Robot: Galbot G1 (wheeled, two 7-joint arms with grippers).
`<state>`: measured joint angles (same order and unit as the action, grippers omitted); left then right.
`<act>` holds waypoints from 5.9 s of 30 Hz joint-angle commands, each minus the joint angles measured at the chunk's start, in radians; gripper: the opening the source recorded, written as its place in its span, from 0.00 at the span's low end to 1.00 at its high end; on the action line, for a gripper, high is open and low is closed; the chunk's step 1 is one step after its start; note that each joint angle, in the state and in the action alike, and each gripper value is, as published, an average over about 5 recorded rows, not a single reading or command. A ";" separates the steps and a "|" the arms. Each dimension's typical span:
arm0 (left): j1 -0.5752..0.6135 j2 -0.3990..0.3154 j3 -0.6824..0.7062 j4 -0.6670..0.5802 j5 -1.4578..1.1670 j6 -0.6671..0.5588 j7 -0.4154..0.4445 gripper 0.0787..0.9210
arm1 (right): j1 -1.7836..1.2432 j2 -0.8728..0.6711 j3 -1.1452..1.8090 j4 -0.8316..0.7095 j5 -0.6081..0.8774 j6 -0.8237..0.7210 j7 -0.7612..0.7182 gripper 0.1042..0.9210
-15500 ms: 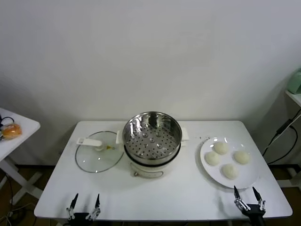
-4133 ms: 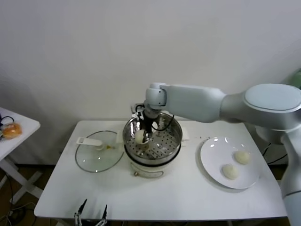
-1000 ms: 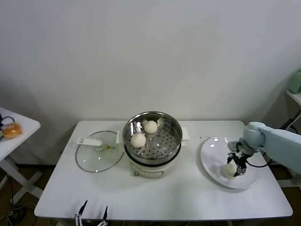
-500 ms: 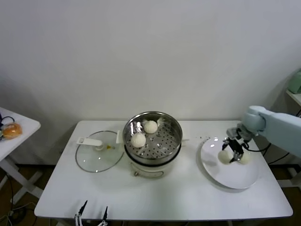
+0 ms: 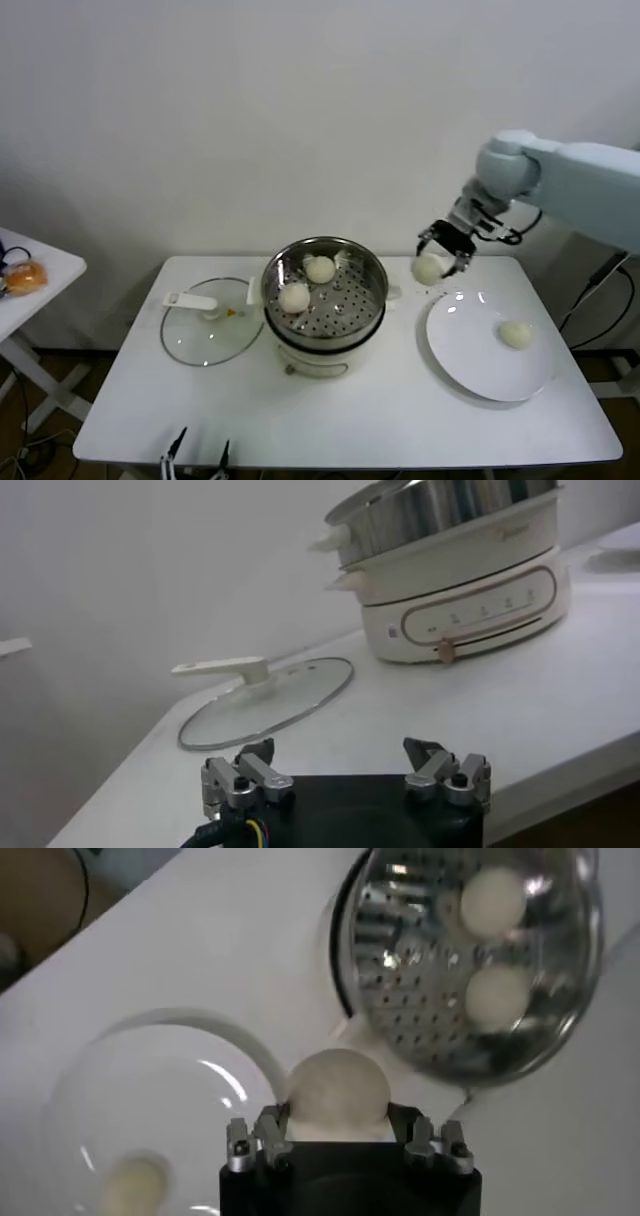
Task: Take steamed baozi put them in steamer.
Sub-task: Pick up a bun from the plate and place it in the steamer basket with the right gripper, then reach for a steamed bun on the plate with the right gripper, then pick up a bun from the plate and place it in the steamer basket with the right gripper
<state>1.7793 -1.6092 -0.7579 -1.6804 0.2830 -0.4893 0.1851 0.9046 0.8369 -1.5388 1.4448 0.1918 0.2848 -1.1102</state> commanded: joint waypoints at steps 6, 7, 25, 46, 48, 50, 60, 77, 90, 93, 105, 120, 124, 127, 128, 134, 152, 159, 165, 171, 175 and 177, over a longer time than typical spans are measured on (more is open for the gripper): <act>-0.003 -0.048 0.000 0.002 0.001 -0.002 -0.001 0.88 | -0.016 0.285 0.068 0.146 -0.135 0.124 0.063 0.69; -0.003 -0.048 -0.001 0.002 0.000 -0.002 -0.001 0.88 | -0.041 0.306 0.069 0.135 -0.150 0.120 0.068 0.69; 0.001 -0.043 -0.010 -0.004 -0.007 -0.001 -0.001 0.88 | -0.305 0.488 0.046 -0.101 -0.266 0.100 0.087 0.69; 0.004 -0.046 -0.009 -0.007 -0.002 -0.003 -0.001 0.88 | -0.203 0.421 0.029 -0.135 -0.160 0.133 0.076 0.87; 0.005 -0.045 -0.009 -0.007 -0.001 -0.004 -0.001 0.88 | -0.140 0.388 0.003 -0.143 -0.088 0.126 0.054 0.88; 0.006 -0.044 -0.010 -0.006 0.001 -0.004 -0.001 0.88 | -0.073 0.344 -0.039 -0.168 -0.008 0.110 0.017 0.88; 0.007 -0.039 -0.001 -0.009 0.002 -0.006 0.002 0.88 | 0.085 0.079 -0.313 -0.242 0.320 -0.173 -0.087 0.88; 0.005 -0.041 -0.002 -0.009 -0.001 -0.007 0.003 0.88 | -0.435 -0.218 0.037 -0.427 -0.036 -0.262 -0.017 0.88; 0.009 -0.046 -0.006 0.006 0.013 -0.010 0.002 0.88 | -0.672 -0.150 0.303 -0.640 -0.183 -0.195 -0.010 0.88; 0.009 -0.046 -0.006 0.011 0.017 -0.010 0.002 0.88 | -0.708 -0.133 0.348 -0.672 -0.203 -0.187 -0.006 0.88; 0.008 -0.044 -0.005 0.019 0.027 -0.016 -0.001 0.88 | -0.765 -0.064 0.456 -0.770 -0.254 -0.159 0.015 0.88; 0.005 -0.042 -0.004 0.027 0.032 -0.023 -0.005 0.88 | -0.792 -0.038 0.502 -0.785 -0.309 -0.147 0.041 0.83; 0.005 -0.042 -0.005 0.026 0.033 -0.024 -0.005 0.88 | -0.789 -0.042 0.503 -0.769 -0.323 -0.148 0.054 0.73; 0.006 -0.042 -0.006 0.025 0.032 -0.024 -0.005 0.88 | -0.761 -0.063 0.485 -0.722 -0.304 -0.157 0.051 0.66; 0.006 -0.042 -0.006 0.024 0.031 -0.024 -0.005 0.88 | -0.737 -0.076 0.462 -0.693 -0.281 -0.163 0.048 0.64; 0.006 -0.044 -0.005 0.018 0.031 -0.021 -0.005 0.88 | -0.450 -0.148 0.154 -0.478 -0.062 -0.215 0.034 0.62; 0.012 -0.046 -0.002 0.008 0.034 -0.018 -0.003 0.88 | 0.172 0.073 -0.187 -0.071 0.523 -0.510 0.047 0.65; 0.009 -0.044 -0.008 0.009 0.028 -0.017 -0.002 0.88 | 0.027 0.172 -0.063 -0.076 0.566 -0.596 0.093 0.67; 0.005 -0.044 -0.011 0.009 0.025 -0.017 -0.002 0.88 | -0.112 0.247 -0.003 -0.154 0.499 -0.621 0.129 0.70; 0.005 -0.043 -0.012 0.013 0.025 -0.017 -0.001 0.88 | -0.243 0.286 0.032 -0.205 0.426 -0.627 0.155 0.72; 0.004 -0.041 -0.013 0.017 0.024 -0.018 -0.002 0.88 | -0.302 0.291 0.047 -0.231 0.394 -0.624 0.167 0.73; 0.004 -0.041 -0.013 0.017 0.024 -0.018 -0.002 0.88 | -0.328 0.293 0.057 -0.247 0.379 -0.623 0.170 0.74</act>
<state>1.7830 -1.6092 -0.7714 -1.6649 0.3081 -0.5067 0.1834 0.7355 1.0689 -1.5296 1.2485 0.6187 -0.3060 -0.9716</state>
